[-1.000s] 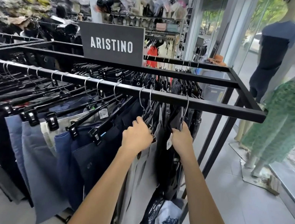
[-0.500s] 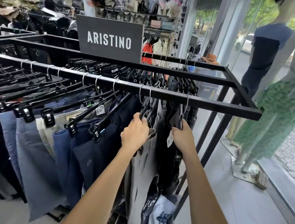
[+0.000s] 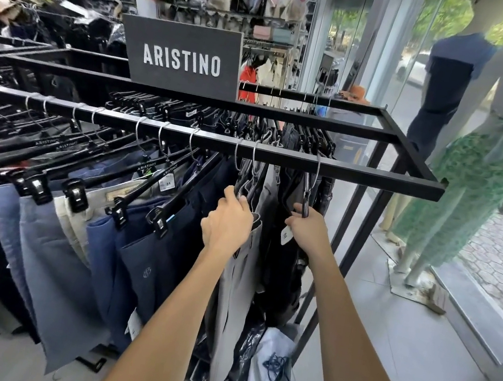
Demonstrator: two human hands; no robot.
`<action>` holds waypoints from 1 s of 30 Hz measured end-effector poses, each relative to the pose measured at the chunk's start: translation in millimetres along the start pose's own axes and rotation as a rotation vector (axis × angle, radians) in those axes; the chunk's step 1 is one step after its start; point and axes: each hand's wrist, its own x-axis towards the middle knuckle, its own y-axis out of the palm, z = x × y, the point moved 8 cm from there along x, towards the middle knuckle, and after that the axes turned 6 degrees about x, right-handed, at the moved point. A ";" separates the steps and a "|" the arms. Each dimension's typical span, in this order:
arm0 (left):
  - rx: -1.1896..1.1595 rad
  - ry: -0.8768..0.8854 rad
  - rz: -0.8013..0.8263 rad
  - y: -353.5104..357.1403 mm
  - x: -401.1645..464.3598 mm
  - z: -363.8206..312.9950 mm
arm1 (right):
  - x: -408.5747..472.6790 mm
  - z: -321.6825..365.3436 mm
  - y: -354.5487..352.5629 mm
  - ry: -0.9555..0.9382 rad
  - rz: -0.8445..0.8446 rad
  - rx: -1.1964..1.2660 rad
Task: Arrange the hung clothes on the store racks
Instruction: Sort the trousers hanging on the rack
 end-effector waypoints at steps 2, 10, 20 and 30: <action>-0.003 0.001 -0.006 2.5 0.8 -1.0 | 1.4 2.1 -5.1 0.004 -0.031 0.020; -0.001 -0.002 -0.016 3.5 -1.5 -3.5 | 5.6 9.6 -72.4 0.062 -0.171 0.048; 0.119 0.052 -0.023 11.6 -10.8 -22.5 | -3.1 -15.9 -125.9 0.163 -0.159 -0.014; 0.251 0.106 -0.006 25.2 -22.1 -51.6 | -9.5 -5.8 -150.7 0.139 -0.179 -0.038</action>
